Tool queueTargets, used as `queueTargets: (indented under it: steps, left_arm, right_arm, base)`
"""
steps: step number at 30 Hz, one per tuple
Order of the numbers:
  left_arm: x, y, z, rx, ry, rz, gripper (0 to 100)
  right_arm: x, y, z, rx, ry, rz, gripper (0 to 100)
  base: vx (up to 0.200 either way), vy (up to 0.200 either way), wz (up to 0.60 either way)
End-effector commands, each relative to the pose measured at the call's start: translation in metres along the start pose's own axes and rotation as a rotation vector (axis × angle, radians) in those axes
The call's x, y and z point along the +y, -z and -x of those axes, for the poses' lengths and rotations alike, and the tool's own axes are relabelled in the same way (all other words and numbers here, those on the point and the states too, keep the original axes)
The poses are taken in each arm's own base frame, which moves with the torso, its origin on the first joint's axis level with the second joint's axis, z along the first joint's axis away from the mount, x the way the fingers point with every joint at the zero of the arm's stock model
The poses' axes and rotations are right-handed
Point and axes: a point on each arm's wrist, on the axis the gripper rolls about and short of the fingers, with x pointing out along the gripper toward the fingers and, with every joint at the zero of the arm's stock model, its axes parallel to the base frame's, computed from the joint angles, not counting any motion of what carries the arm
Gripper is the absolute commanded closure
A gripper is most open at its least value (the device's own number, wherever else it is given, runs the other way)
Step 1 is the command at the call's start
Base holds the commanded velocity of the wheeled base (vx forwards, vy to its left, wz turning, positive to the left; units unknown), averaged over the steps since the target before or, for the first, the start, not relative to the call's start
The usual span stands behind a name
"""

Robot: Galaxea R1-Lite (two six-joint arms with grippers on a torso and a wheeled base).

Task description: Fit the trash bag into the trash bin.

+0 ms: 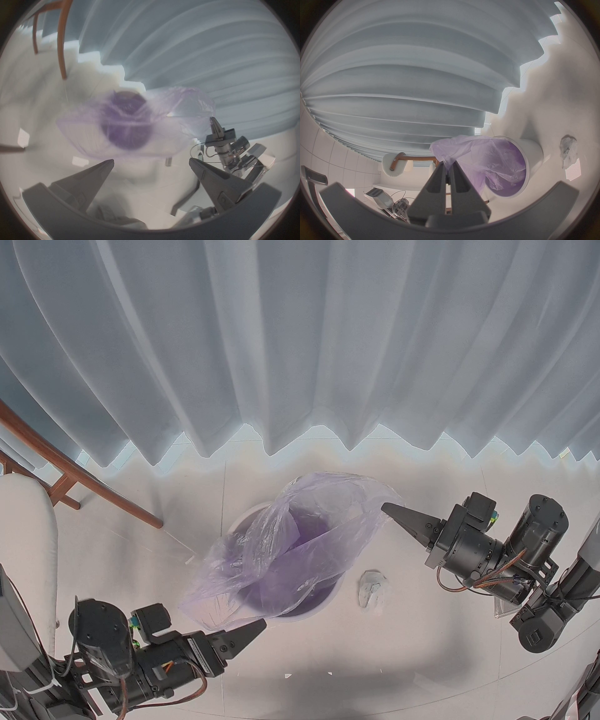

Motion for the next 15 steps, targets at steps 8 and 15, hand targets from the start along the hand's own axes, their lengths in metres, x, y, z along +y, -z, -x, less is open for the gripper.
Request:
queueTargets:
  steps: [8, 15]
  left_arm:
    - [0.011, 0.012, -0.022, 0.015, -0.044, 0.260, 0]
    - [0.022, 0.003, -0.022, -0.027, -0.090, 0.373, 0]
  right_arm:
    - [-0.001, 0.000, -0.001, -0.003, -0.006, 0.003, 100]
    - [-0.002, 0.001, -0.001, -0.001, -0.002, 0.001, 100]
  base:
    - [0.000, 0.000, 0.00]
    - [0.000, 0.000, 0.00]
